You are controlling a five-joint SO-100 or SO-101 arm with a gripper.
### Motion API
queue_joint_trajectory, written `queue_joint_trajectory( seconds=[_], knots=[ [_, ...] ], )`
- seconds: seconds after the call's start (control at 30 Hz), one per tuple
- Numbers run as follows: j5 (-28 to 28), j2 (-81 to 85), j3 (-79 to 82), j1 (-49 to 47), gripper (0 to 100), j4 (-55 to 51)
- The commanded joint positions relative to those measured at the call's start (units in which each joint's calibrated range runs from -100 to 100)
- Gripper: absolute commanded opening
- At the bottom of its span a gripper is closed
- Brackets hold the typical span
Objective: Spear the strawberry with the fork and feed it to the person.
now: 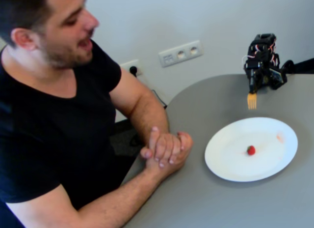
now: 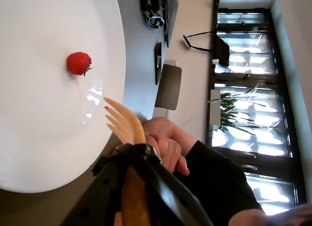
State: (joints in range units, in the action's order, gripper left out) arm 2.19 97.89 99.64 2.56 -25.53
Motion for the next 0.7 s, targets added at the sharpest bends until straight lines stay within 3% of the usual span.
queue_joint_trajectory(
  seconds=[0.0, 0.67],
  knots=[
    [-0.35, 0.84, -0.18, -0.92, 1, -5.81],
    [-0.35, 0.92, -0.36, -0.84, 1, -5.72]
  ],
)
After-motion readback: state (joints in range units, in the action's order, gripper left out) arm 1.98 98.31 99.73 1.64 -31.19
